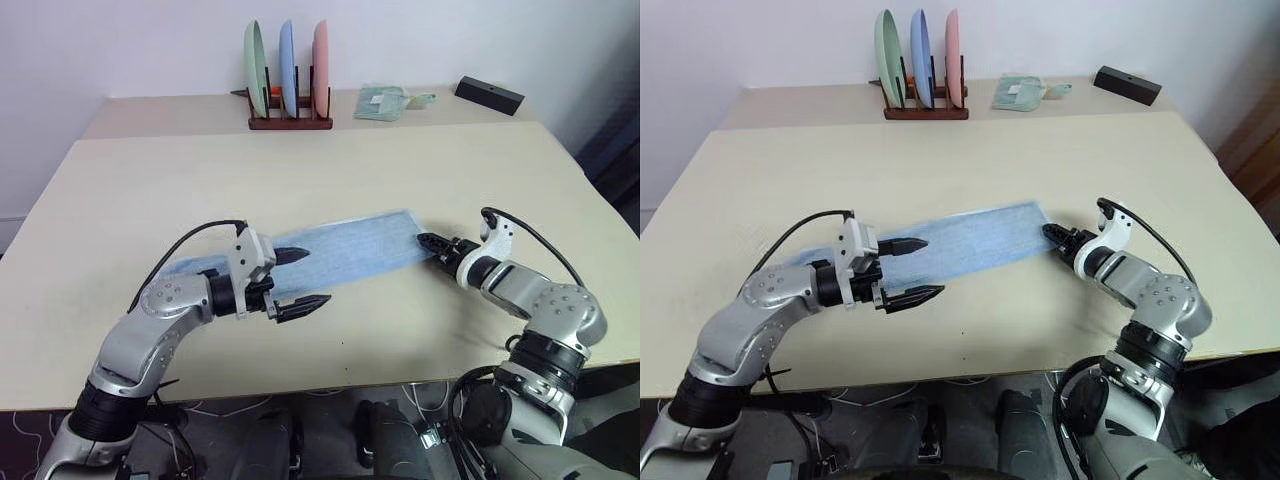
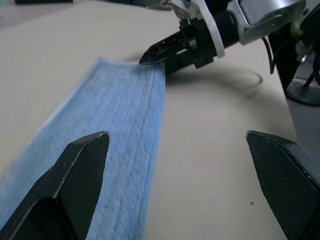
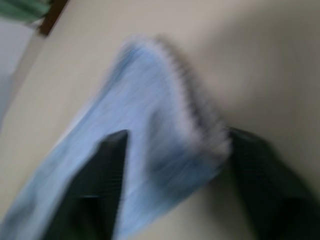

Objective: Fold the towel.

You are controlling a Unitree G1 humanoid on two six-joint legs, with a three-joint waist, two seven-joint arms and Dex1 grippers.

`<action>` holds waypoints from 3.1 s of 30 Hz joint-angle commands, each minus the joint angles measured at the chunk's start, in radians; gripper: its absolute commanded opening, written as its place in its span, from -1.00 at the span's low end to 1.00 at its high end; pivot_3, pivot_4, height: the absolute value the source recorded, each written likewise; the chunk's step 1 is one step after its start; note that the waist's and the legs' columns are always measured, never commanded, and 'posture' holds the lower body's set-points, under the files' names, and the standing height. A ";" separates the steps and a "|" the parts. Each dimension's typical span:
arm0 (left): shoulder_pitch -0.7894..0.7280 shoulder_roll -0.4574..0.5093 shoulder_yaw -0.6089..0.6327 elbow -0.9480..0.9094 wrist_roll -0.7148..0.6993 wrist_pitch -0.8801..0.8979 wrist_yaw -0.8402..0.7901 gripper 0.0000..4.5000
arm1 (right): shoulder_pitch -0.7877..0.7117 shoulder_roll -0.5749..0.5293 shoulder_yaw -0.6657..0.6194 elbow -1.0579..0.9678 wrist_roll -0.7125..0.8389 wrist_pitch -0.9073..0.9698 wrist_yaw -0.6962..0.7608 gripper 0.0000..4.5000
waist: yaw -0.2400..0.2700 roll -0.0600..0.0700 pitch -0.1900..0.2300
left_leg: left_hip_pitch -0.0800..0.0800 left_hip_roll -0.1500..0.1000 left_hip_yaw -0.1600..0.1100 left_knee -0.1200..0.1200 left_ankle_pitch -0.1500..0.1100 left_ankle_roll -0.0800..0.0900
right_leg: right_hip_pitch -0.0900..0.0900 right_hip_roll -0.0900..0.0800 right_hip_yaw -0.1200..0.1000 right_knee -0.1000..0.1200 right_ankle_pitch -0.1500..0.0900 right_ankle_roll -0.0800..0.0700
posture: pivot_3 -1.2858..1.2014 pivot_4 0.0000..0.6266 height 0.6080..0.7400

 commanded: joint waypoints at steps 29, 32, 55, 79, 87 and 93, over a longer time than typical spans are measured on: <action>0.002 -0.028 0.010 0.091 0.076 -0.104 0.006 1.00 | 0.115 -0.606 0.624 -0.372 -0.041 -0.299 0.543 -0.99 | 0.007 0.000 0.001 | 0.000 0.001 -0.001 0.000 -0.002 0.004 | 0.000 0.000 0.000 -0.002 -0.001 0.001 | 0.03 -0.52 0.96; 0.032 -0.038 0.011 0.063 0.081 -0.098 0.035 1.00 | 0.082 -0.517 0.902 -0.312 -0.187 -0.392 0.555 -0.99 | 0.006 -0.001 0.000 | 0.000 0.000 -0.001 0.001 -0.002 0.004 | 0.001 0.000 0.000 -0.003 -0.001 0.001 | 0.03 -0.52 0.96; 0.166 -0.008 0.066 -0.033 0.048 -0.026 0.096 1.00 | 0.239 -0.576 0.691 -0.417 -0.126 -0.600 0.837 0.49 | 0.022 -0.001 0.001 | -0.001 0.001 -0.002 0.001 -0.003 0.004 | 0.000 -0.001 -0.001 -0.003 -0.001 0.001 | 0.03 -0.52 0.96; 0.480 -0.118 0.203 -0.330 -0.183 0.292 0.390 1.00 | 0.205 -0.347 0.696 0.069 -0.373 -1.113 0.719 -0.75 | 0.023 -0.001 0.001 | 0.001 0.001 -0.002 0.000 -0.002 0.003 | 0.001 -0.001 -0.001 -0.002 -0.003 -0.002 | 0.03 -0.52 0.96; 0.478 -0.230 0.314 -0.298 -0.366 0.421 0.585 1.00 | 0.173 -0.416 0.715 -0.183 -0.257 -0.958 0.838 0.98 | 0.026 -0.001 0.000 | 0.001 0.001 -0.004 0.000 -0.002 0.003 | 0.002 -0.001 -0.001 -0.002 -0.003 -0.003 | 0.03 -0.52 0.96; 0.320 -0.415 0.435 -0.152 -0.605 0.487 0.892 1.00 | 0.176 -0.411 0.776 -0.210 -0.322 -0.986 0.832 0.98 | 0.025 -0.001 0.001 | 0.001 0.000 -0.005 0.001 -0.002 0.003 | 0.003 -0.001 -0.002 -0.002 -0.002 -0.003 | 0.03 -0.52 0.96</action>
